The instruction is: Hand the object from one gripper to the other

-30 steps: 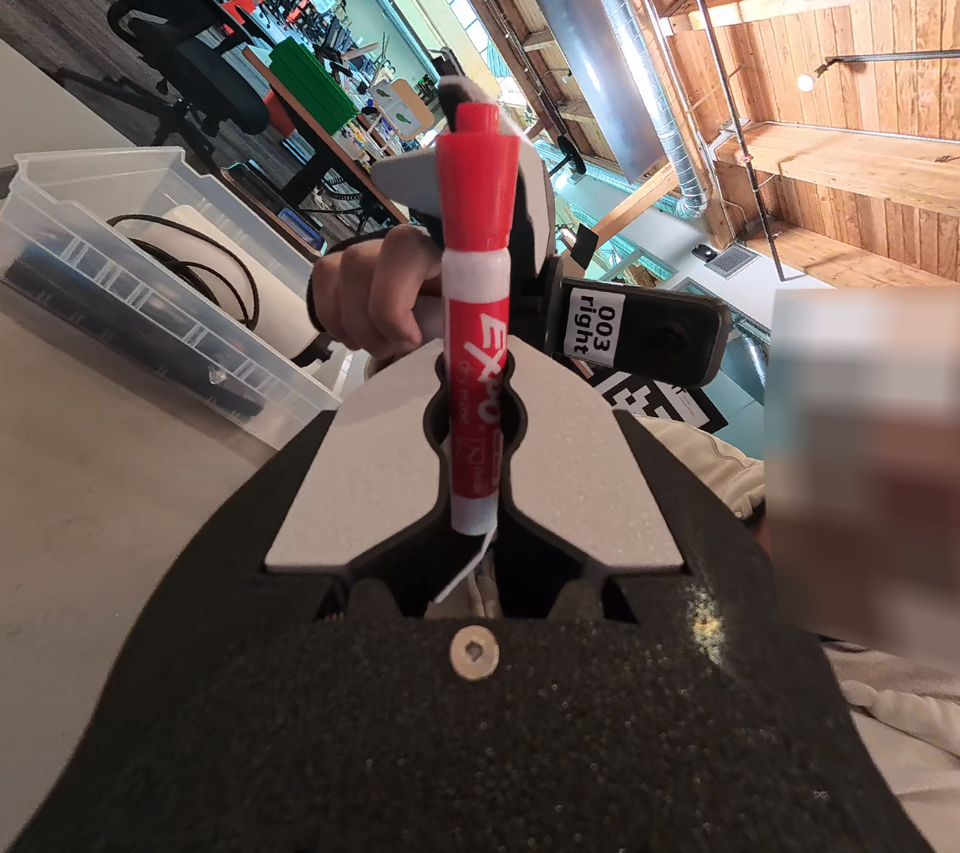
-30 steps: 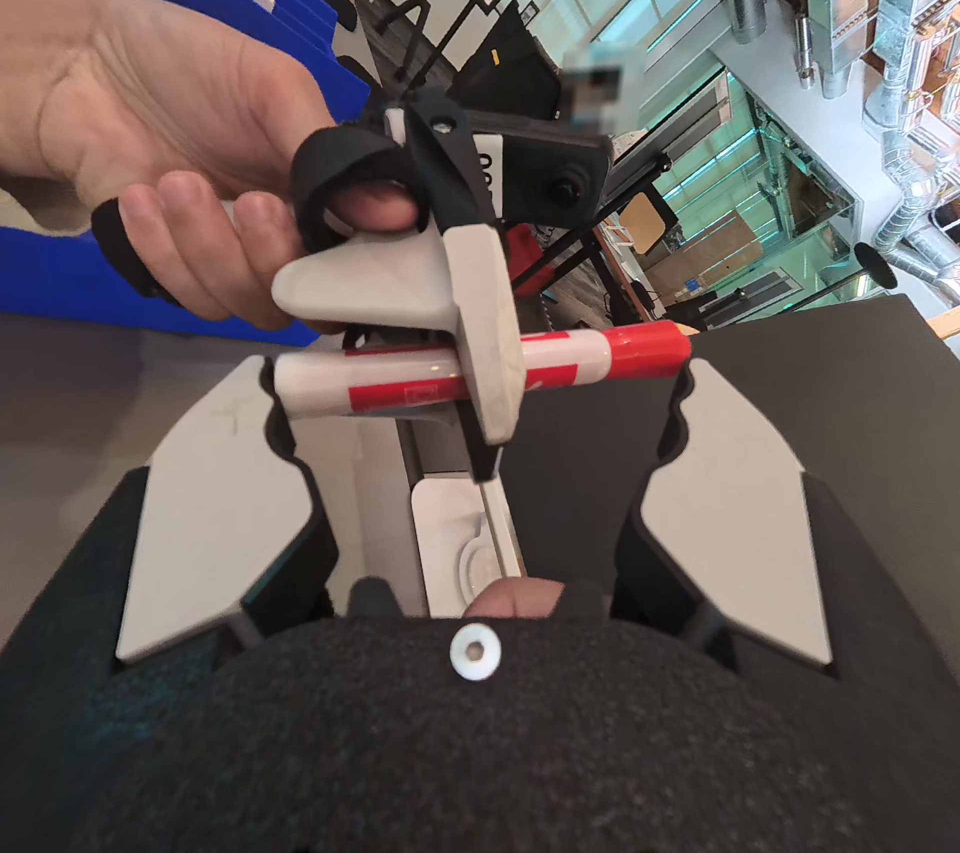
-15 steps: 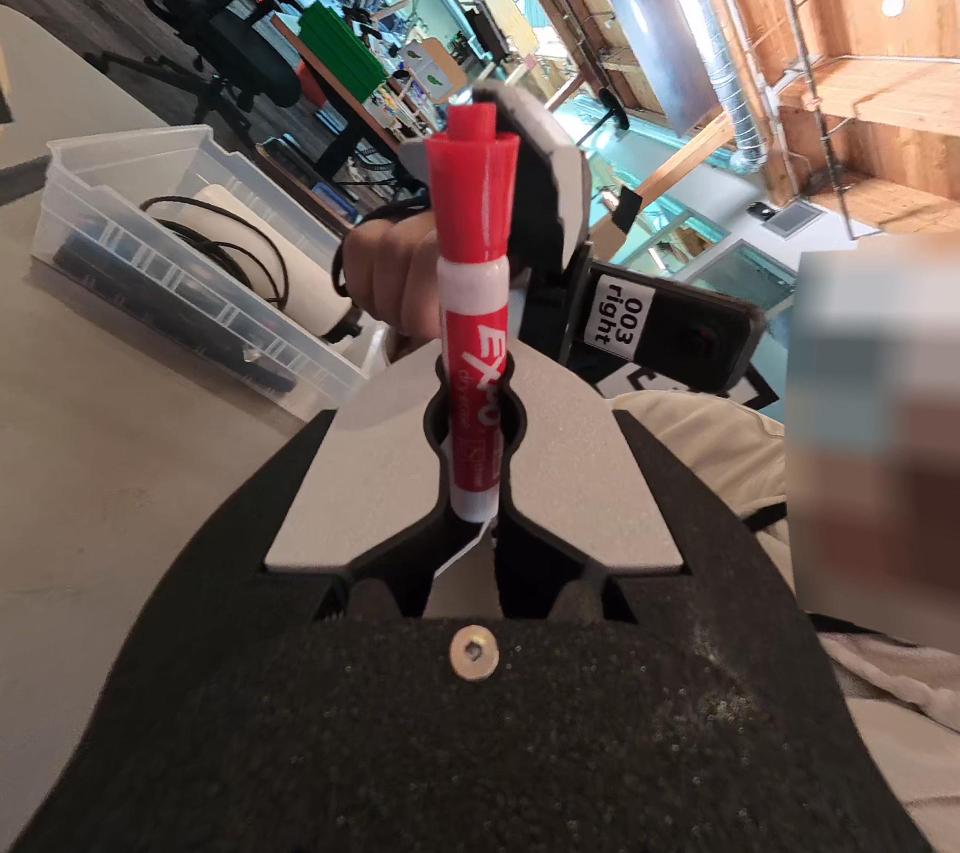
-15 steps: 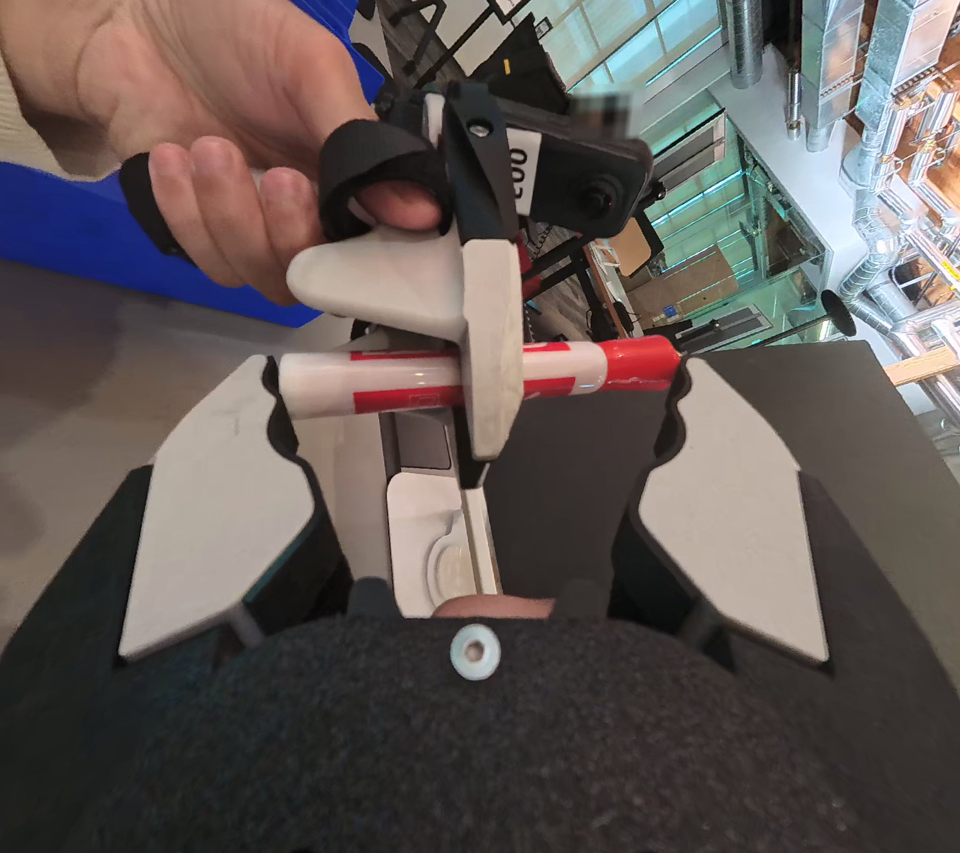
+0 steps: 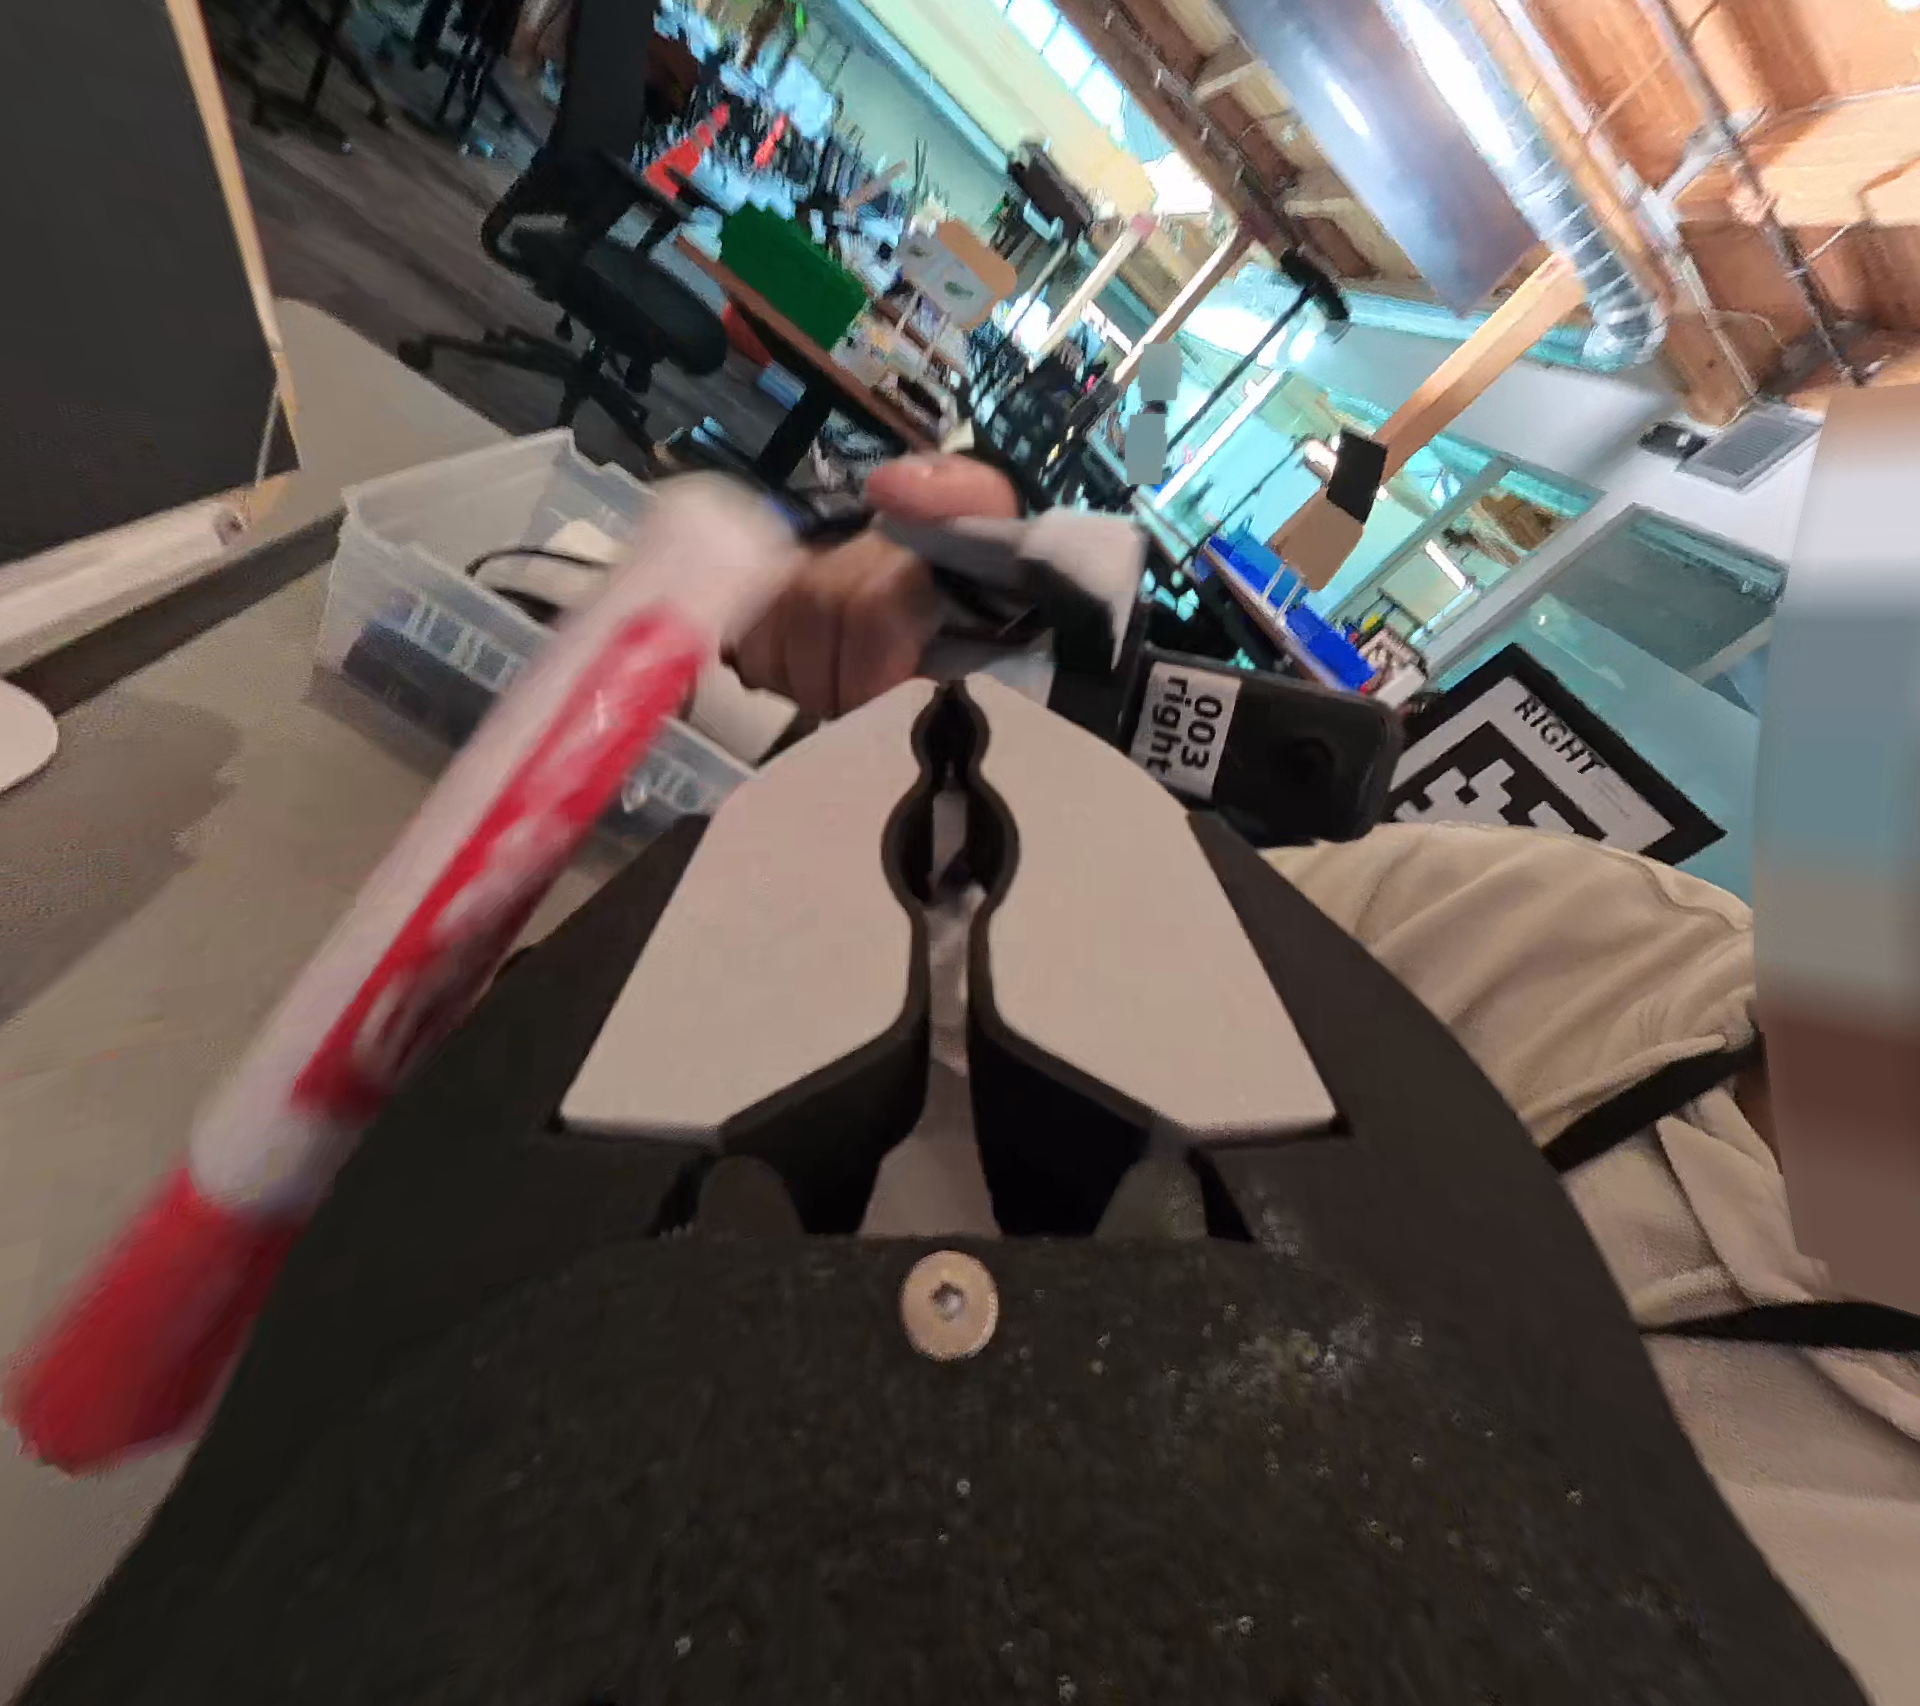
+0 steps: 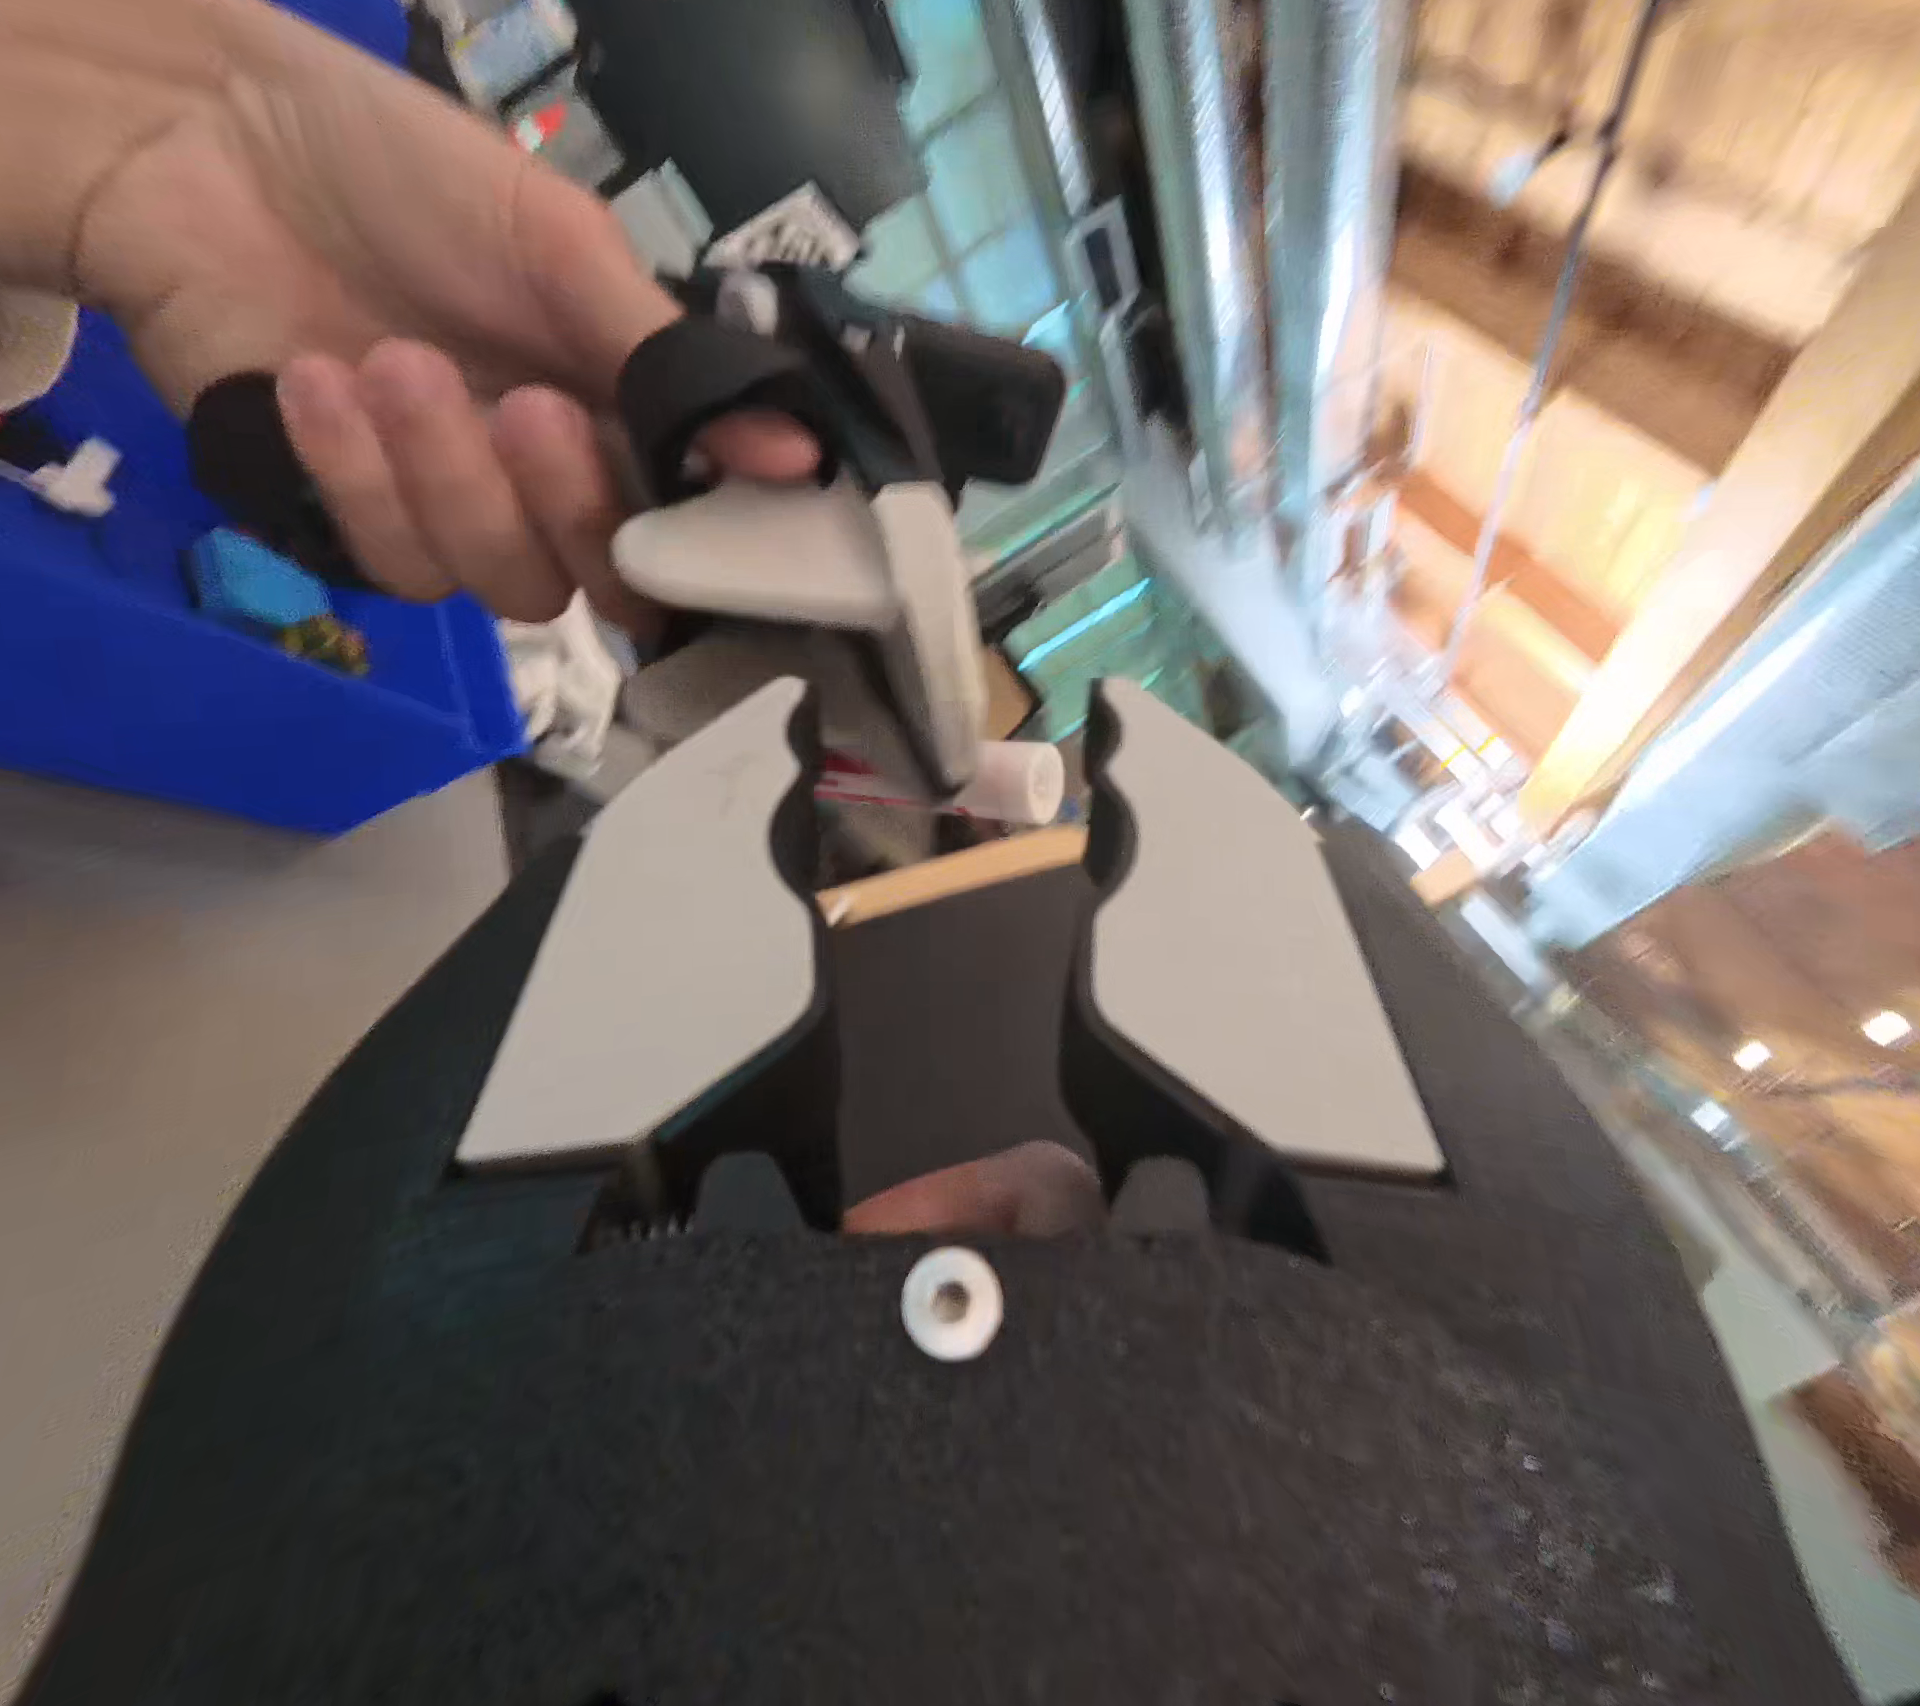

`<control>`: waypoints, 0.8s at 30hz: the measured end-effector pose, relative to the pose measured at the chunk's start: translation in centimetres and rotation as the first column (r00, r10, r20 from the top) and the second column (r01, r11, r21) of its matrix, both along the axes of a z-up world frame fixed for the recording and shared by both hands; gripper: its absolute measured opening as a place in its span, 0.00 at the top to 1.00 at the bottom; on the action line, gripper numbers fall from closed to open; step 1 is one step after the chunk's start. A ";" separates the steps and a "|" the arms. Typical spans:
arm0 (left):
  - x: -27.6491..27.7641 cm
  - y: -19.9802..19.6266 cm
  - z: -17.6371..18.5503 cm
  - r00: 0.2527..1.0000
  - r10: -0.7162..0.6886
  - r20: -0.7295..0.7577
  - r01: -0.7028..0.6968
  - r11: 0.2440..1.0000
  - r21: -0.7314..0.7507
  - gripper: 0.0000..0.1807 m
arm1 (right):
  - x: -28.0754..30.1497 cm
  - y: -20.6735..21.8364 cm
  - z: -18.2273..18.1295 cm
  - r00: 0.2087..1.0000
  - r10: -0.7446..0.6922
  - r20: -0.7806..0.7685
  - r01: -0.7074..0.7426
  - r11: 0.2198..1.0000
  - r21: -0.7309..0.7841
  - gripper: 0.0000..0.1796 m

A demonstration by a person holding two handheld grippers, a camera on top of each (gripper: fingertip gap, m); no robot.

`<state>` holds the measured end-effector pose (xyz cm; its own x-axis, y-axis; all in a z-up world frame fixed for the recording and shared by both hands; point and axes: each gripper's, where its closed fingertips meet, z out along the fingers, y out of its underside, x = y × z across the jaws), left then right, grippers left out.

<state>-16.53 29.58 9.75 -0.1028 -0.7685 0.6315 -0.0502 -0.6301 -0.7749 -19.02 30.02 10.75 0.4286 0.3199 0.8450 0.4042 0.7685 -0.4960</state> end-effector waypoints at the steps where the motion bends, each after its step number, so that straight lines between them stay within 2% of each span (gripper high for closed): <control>1: -0.3 0.4 0.4 0.999 0.023 0.025 -0.023 1.000 -0.007 1.00 | -0.1 0.5 -0.7 1.000 -0.017 0.026 0.018 0.998 -0.064 0.68; 4: -1.0 1.2 0.1 0.998 0.069 0.009 -0.069 0.998 -0.002 1.00 | 0.4 0.8 -0.8 1.000 -0.002 0.007 0.003 0.993 -0.119 0.67; 6: -1.8 1.2 0.4 0.997 0.081 0.003 -0.081 0.997 -0.011 1.00 | 1.4 1.4 -1.8 0.999 -0.006 0.032 0.014 0.967 -0.254 0.64; 7: -2.3 1.3 0.2 0.994 0.103 -0.025 -0.103 0.995 0.004 1.00 | 2.0 1.7 -2.9 0.998 -0.010 0.062 0.031 0.935 -0.354 0.67; 8: -2.7 1.4 -0.2 0.987 0.142 -0.078 -0.140 0.990 0.029 1.00 | 2.6 1.8 -4.8 0.996 0.003 0.095 0.045 0.862 -0.505 0.70; 9: -3.2 1.7 -0.9 0.970 0.194 -0.146 -0.186 0.980 0.064 1.00 | 3.1 1.8 -7.2 0.993 0.005 0.115 0.075 0.732 -0.678 0.66; 10: -3.7 2.0 -1.7 0.942 0.255 -0.216 -0.235 0.965 0.112 1.00 | 3.5 1.5 -10.1 0.986 0.031 0.163 0.116 0.569 -0.814 0.67; 11: -4.3 2.4 -2.7 0.901 0.320 -0.293 -0.279 0.944 0.173 0.99 | 3.6 1.0 -13.0 0.969 0.100 0.225 0.160 0.440 -0.884 0.66; 12: -5.0 3.1 -4.1 0.839 0.395 -0.375 -0.323 0.915 0.242 0.92 | 3.9 1.3 -15.4 0.958 0.106 0.268 0.217 0.345 -0.913 0.63; 14: -6.3 4.8 -7.3 0.685 0.531 -0.498 -0.418 0.847 0.327 0.82 | 4.1 2.9 -18.9 0.955 0.020 0.296 0.284 0.232 -0.930 0.61; 15: -6.8 5.7 -9.4 0.603 0.571 -0.558 -0.482 0.817 0.315 0.77 | 3.8 3.1 -20.0 0.964 -0.001 0.268 0.262 0.204 -0.943 0.62; 16: -6.9 6.3 -11.8 0.529 0.581 -0.619 -0.547 0.791 0.275 0.70 | 3.7 3.2 -20.6 0.972 -0.041 0.230 0.234 0.205 -0.950 0.63; 17: -6.5 6.4 -14.1 0.490 0.564 -0.665 -0.585 0.778 0.229 0.66 | 3.8 3.6 -20.8 0.973 -0.093 0.210 0.227 0.245 -0.943 0.62; 19: -5.6 6.3 -18.6 0.400 0.540 -0.740 -0.625 0.752 0.211 0.67 | 5.4 4.7 -20.4 0.936 -0.225 0.270 0.337 0.358 -0.871 0.63; 21: -6.5 6.5 -23.0 0.216 0.536 -0.816 -0.645 0.706 0.293 0.67 | 7.5 5.9 -18.8 0.872 -0.362 0.328 0.468 0.427 -0.773 0.64; 22: -6.6 6.5 -24.7 0.163 0.527 -0.834 -0.650 0.694 0.311 0.66 | 8.2 6.2 -18.0 0.849 -0.405 0.340 0.506 0.434 -0.745 0.65; 24: -6.3 6.5 -27.0 0.130 0.516 -0.846 -0.673 0.673 0.307 0.65 | 8.6 5.7 -17.3 0.840 -0.412 0.353 0.519 0.420 -0.745 0.64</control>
<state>-22.80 36.09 -17.25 0.9637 -0.2354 0.1259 -0.1464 -0.8604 -0.4881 -10.38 35.75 -6.58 0.6599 0.6410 0.3919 0.6596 -0.2444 -0.7108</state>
